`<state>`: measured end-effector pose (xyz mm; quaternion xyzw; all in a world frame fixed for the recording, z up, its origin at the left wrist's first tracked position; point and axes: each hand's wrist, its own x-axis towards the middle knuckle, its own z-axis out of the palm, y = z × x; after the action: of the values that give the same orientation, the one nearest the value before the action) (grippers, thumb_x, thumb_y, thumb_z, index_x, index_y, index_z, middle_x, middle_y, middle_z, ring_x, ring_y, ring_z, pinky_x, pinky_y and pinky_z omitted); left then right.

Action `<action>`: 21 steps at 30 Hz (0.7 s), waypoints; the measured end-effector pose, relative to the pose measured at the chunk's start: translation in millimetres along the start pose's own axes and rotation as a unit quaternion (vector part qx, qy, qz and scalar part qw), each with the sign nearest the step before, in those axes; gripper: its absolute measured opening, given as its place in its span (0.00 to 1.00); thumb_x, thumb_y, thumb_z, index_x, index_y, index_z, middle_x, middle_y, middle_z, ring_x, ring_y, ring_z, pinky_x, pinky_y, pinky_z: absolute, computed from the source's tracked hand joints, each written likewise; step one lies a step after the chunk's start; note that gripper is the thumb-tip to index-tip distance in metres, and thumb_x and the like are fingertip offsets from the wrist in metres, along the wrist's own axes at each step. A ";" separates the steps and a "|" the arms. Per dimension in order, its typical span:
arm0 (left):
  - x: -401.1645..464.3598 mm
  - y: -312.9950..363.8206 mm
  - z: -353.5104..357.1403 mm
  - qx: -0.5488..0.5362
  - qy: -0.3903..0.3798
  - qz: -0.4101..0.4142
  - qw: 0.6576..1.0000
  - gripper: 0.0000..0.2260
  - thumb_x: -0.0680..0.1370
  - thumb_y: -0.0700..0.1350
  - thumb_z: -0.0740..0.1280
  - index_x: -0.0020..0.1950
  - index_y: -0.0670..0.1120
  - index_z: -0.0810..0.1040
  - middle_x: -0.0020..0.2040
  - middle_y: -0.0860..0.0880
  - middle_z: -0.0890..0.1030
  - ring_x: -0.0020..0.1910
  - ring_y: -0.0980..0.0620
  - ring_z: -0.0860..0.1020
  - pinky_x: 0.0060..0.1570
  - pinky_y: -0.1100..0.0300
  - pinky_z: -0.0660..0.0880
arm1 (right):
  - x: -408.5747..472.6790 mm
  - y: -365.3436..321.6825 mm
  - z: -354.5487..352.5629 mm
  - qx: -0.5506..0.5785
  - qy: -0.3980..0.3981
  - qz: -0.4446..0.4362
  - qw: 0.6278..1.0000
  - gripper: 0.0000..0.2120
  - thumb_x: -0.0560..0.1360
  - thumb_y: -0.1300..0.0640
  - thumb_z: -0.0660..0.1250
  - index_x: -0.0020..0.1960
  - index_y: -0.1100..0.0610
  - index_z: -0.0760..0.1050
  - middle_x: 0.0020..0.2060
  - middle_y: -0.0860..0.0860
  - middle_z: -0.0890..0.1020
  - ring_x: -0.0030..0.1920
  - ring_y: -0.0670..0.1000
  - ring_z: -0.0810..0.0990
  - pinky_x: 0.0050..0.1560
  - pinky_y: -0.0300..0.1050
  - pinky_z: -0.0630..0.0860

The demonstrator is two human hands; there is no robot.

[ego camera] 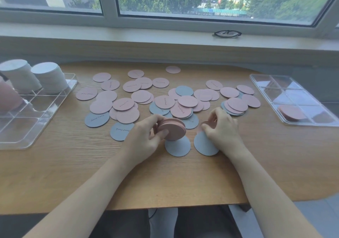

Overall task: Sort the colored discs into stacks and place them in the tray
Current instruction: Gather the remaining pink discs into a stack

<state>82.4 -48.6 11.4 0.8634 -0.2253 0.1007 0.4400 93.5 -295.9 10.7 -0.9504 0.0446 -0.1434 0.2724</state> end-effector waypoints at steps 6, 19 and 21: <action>0.5 -3.8 1.6 -0.008 0.005 -0.005 1.000 0.08 0.77 0.42 0.71 0.54 0.52 0.78 0.39 0.55 0.76 0.28 0.55 0.68 0.32 0.63 0.67 | -7.0 -15.5 -11.0 0.255 0.089 -0.023 0.963 0.12 0.71 0.61 0.76 0.41 0.50 0.73 0.37 0.46 0.81 0.39 0.46 0.77 0.44 0.31 0.70; 0.2 -3.2 12.8 0.118 -0.045 -0.006 0.992 0.29 0.82 0.50 0.64 0.81 0.51 0.56 0.51 0.53 0.72 0.50 0.57 0.69 0.53 0.63 0.66 | -18.1 -26.5 20.6 0.065 -0.029 -0.305 0.950 0.20 0.80 0.52 0.61 0.71 0.55 0.72 0.53 0.50 0.84 0.51 0.48 0.78 0.58 0.43 0.71; 1.5 -4.7 12.7 0.118 -0.051 0.008 0.992 0.30 0.82 0.51 0.61 0.81 0.50 0.54 0.62 0.52 0.73 0.59 0.55 0.70 0.58 0.63 0.66 | -16.5 -28.0 24.5 0.019 -0.009 -0.348 0.937 0.22 0.80 0.56 0.58 0.73 0.60 0.69 0.57 0.52 0.82 0.54 0.50 0.77 0.59 0.44 0.70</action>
<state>85.6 -56.9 1.1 0.9114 -0.2409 0.0862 0.3224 85.2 -257.2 1.6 -0.9026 -0.2941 -0.2213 0.2234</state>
